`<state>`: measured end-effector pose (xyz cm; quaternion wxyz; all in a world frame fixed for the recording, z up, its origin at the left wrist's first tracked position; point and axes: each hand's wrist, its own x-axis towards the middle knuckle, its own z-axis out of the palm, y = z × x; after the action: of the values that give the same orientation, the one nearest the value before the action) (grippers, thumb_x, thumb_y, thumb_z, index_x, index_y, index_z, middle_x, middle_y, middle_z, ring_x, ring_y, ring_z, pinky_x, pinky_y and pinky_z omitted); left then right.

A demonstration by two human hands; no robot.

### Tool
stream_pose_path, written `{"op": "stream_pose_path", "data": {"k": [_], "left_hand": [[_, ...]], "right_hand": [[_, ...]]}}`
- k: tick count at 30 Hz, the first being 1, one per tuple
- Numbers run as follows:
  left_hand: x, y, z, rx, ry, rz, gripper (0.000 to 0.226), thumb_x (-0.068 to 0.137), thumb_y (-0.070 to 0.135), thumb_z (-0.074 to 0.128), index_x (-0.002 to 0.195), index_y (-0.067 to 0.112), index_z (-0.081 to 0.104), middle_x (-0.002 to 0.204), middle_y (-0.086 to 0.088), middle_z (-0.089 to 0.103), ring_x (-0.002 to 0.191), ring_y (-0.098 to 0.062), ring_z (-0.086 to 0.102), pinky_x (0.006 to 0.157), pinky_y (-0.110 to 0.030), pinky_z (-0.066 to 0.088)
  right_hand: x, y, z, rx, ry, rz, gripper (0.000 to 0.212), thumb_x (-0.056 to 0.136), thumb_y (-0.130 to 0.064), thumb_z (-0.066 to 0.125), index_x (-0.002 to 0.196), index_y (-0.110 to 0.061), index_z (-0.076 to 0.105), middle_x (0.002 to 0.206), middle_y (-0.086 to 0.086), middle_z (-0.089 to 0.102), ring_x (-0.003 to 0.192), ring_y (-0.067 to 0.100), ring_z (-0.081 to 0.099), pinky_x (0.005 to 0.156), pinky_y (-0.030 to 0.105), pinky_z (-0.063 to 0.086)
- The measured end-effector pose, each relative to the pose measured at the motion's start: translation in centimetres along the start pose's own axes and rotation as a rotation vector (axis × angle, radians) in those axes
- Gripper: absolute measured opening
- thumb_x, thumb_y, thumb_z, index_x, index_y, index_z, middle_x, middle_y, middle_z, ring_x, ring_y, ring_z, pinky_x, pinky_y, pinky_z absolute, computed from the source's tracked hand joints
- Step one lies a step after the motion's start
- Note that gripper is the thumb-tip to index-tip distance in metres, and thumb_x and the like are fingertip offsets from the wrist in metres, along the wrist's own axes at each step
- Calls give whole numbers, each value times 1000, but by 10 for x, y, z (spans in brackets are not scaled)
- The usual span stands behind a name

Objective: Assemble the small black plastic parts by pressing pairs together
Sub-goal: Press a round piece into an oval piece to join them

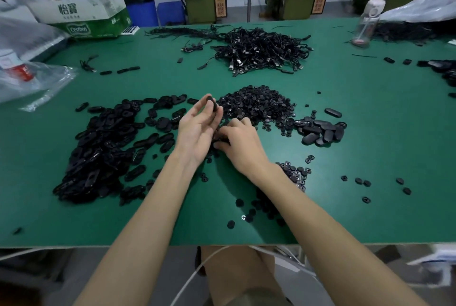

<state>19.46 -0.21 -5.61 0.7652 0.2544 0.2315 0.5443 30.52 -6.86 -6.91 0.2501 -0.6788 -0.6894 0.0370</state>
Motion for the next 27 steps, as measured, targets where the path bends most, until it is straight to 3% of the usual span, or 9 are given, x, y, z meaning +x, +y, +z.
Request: {"op": "stream_pose_path", "data": {"k": [6,9,13,14,18,22,27], "left_hand": [[-8,1,-14,149,-45,18,23,84,5,75,106,8,69,92,-4,70,81,-16,67,79,-26,59],[-13,-2,-11,201,-81,31,21,89,2,72,108,8,70,93,-5,73,83,-17,70,80,-28,60],[-13,-4,-12,217,-112,33,21,91,0,70,112,7,73,95,-6,73,86,-18,70,80,-30,61],[-13,-4,-12,250,-126,38,21,92,1,71,111,7,74,95,-7,73,87,-20,71,81,-31,61],[-17,-12,-9,449,-241,43,21,92,10,73,113,11,76,91,-6,74,89,-23,74,78,-34,61],[-22,-24,-5,611,-333,7,25,94,13,73,118,6,74,85,-1,69,72,-16,65,56,-24,49],[-23,-29,-6,682,-348,11,24,97,5,68,121,4,72,86,-9,70,76,-18,60,58,-23,48]], "right_hand": [[-4,6,11,72,91,-5,11,98,-21,68,100,-12,74,99,4,63,99,25,45,89,39,43],[-3,7,5,192,131,77,9,98,-20,68,98,-13,74,98,4,65,99,24,49,87,37,45],[-4,17,-20,440,214,177,2,94,-18,74,92,-19,75,86,-9,70,77,3,60,72,10,46],[-5,22,-28,497,219,190,4,94,-18,75,90,-20,74,83,-8,71,73,1,60,69,8,46],[-17,42,-47,796,189,235,5,94,-18,74,98,-17,77,82,6,75,71,14,63,68,26,51],[-35,55,-48,1204,192,316,16,96,-16,72,109,-20,79,88,-1,75,79,10,63,72,26,50],[-40,61,-49,1367,186,348,16,92,-17,76,107,-14,79,98,5,78,83,12,65,72,23,51]]}}
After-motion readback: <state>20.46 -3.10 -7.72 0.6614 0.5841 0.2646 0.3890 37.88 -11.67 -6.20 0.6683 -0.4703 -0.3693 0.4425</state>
